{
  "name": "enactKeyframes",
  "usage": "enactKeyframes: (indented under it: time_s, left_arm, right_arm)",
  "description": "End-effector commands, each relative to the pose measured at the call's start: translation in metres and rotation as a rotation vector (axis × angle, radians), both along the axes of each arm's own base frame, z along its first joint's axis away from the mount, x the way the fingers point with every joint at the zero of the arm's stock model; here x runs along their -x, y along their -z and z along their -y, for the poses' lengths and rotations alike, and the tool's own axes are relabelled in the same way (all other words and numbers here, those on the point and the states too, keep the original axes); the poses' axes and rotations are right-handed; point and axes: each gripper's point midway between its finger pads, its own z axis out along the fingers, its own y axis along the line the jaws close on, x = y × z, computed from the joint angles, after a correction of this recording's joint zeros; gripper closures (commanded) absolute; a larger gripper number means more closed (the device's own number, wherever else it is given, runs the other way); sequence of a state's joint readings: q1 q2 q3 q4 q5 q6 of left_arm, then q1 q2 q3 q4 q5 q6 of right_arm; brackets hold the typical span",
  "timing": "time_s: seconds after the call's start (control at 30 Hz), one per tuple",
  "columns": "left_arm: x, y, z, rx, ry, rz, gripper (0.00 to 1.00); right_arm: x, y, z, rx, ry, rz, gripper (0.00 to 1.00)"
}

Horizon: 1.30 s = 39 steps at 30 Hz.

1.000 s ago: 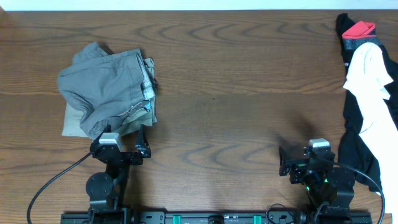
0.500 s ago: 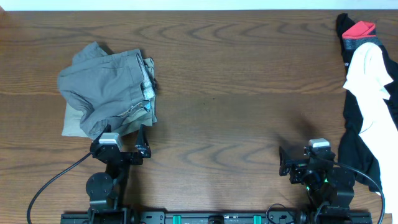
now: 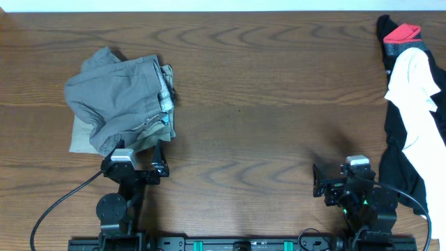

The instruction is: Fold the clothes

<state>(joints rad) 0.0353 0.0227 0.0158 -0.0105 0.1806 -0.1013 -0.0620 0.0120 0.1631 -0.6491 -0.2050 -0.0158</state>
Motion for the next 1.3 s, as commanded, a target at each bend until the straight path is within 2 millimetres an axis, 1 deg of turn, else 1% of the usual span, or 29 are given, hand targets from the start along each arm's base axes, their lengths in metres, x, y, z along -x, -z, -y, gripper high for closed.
enactKeyframes:
  time_s: [0.0, 0.53, 0.63, 0.7, 0.8, 0.87, 0.93, 1.0, 1.07, 1.2, 1.27]
  left_arm:
    - [0.001, 0.016, 0.004, 0.006, 0.021, -0.056, 0.02]
    - [0.001, 0.016, 0.004, 0.006, 0.022, -0.055, 0.02]
    - [0.001, 0.016, 0.004, 0.01, 0.023, -0.056, 0.02]
    - [0.002, 0.016, 0.006, 0.05, 0.027, -0.06, 0.02]
    - [0.002, 0.016, 0.011, 0.131, 0.044, -0.071, 0.02]
    - [0.003, 0.017, 0.018, 0.196, 0.079, -0.087, 0.02]
    - [0.005, 0.015, 0.028, 0.212, 0.134, -0.094, 0.02]
    - [0.009, 0.006, 0.038, 0.218, 0.196, -0.092, 0.02]
    - [0.011, -0.004, 0.04, 0.219, 0.208, -0.099, 0.02]
    - [0.015, -0.047, 0.037, 0.177, 0.194, -0.134, 0.02]
    - [0.014, -0.065, 0.031, 0.153, 0.157, -0.203, 0.02]
  right_arm:
    - [0.0, 0.0, -0.001, 0.017, -0.011, 0.008, 0.01]
    - [-0.001, -0.002, -0.003, 0.011, -0.021, 0.015, 0.01]
    - [0.001, -0.004, -0.016, -0.056, -0.074, 0.012, 0.01]
    - [0.002, -0.006, -0.021, -0.117, -0.079, 0.006, 0.01]
    - [0.004, -0.005, -0.024, -0.231, -0.036, -0.028, 0.01]
    - [0.002, -0.009, -0.025, -0.281, -0.017, -0.025, 0.01]
    - [-0.001, -0.02, -0.031, -0.295, -0.059, 0.021, 0.01]
    - [-0.005, -0.037, -0.037, -0.306, -0.107, 0.086, 0.01]
    - [-0.008, -0.057, -0.039, -0.314, -0.124, 0.151, 0.01]
    - [-0.014, -0.099, -0.026, -0.33, -0.043, 0.233, 0.01]
    - [-0.017, -0.112, -0.022, -0.323, -0.018, 0.223, 0.01]
